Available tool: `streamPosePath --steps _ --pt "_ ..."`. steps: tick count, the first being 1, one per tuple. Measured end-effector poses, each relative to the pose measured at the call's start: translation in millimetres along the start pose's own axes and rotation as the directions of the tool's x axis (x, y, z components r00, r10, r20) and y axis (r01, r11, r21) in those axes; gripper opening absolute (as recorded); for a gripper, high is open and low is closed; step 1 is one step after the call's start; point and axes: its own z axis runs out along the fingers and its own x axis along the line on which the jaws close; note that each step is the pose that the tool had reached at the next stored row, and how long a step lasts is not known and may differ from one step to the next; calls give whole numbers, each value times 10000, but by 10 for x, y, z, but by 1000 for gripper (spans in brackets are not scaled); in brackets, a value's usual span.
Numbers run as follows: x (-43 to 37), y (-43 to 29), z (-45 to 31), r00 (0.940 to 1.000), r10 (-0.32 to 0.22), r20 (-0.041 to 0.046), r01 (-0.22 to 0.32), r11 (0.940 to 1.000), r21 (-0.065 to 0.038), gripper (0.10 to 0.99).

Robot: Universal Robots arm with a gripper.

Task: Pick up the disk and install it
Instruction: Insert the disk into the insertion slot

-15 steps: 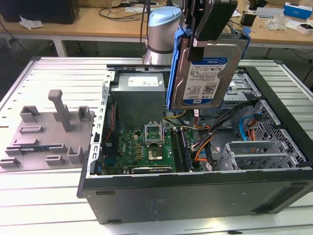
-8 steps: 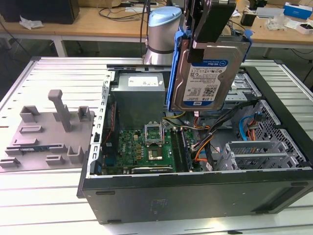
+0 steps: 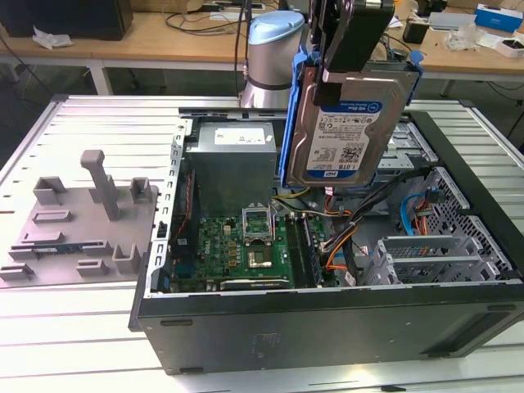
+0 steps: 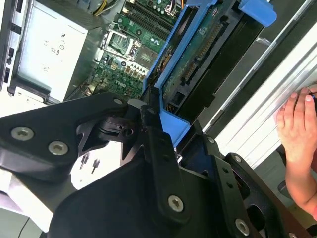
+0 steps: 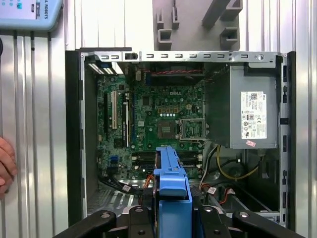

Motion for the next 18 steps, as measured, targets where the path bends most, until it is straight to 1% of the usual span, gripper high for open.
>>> streamPosePath --steps 4,6,7,8,9,14,16,18 --pt "68 0 18 10000 2 -2 -2 10000 0 369" --pt "145 -2 28 10000 1 -1 -1 10000 6 369" --pt "169 -2 31 10000 1 1 -1 10000 9 369" --pt "207 -14 33 10000 1 -1 -1 10000 15 369" --pt "221 -66 35 10000 3 0 -3 10000 15 369" --pt "260 -268 42 10000 2 -3 -2 10000 15 369" --pt "290 -354 46 10000 2 -1 -1 10000 15 369" --pt "329 -412 50 10000 1 -2 -1 10000 15 369"
